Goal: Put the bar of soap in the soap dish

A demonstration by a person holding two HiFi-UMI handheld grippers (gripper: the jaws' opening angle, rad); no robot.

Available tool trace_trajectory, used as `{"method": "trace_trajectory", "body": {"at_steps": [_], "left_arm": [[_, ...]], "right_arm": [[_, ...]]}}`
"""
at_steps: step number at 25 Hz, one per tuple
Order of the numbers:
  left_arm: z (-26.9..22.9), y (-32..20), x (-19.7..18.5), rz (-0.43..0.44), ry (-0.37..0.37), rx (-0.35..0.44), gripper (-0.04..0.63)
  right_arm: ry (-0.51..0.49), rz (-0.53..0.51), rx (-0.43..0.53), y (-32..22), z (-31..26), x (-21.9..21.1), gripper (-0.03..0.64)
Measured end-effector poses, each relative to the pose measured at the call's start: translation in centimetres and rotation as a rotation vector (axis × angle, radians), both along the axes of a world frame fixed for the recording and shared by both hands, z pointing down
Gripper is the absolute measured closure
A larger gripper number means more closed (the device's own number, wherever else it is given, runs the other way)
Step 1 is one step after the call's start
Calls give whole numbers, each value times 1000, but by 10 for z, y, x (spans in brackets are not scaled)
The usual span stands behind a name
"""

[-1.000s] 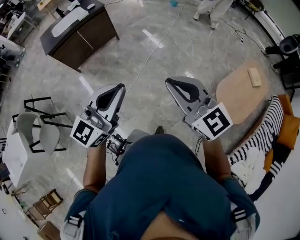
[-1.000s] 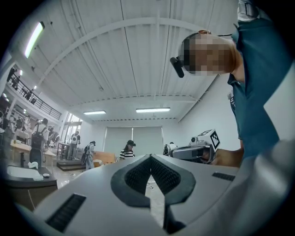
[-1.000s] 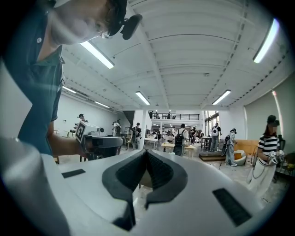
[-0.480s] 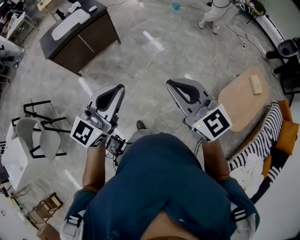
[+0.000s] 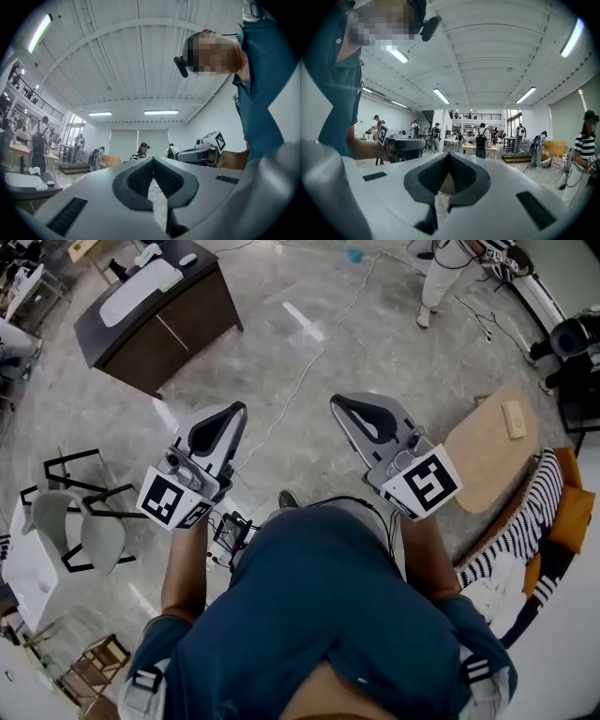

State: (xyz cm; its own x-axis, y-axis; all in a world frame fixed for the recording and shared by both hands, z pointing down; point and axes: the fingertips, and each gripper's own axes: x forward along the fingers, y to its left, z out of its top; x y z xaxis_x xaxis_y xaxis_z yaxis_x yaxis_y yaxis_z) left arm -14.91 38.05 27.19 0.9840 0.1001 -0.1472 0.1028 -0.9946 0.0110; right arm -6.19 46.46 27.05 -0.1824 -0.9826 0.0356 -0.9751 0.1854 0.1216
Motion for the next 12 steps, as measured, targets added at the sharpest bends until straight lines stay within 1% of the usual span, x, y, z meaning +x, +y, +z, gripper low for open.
{"method": "trace_trajectory", "body": {"at_steps": [3, 5, 9, 12], "left_arm": [[3, -17, 5, -6, -2, -14, 592], [6, -25, 15, -7, -8, -18, 592], [11, -40, 42, -19, -19, -12, 592], [9, -54, 64, -48, -18, -13, 592]], "right_arm": [[-3, -10, -15, -16, 5, 5, 603], [-4, -12, -18, -25, 6, 15, 603], [-12, -32, -21, -43, 11, 42, 603], [-16, -61, -24, -59, 14, 65, 603]]}}
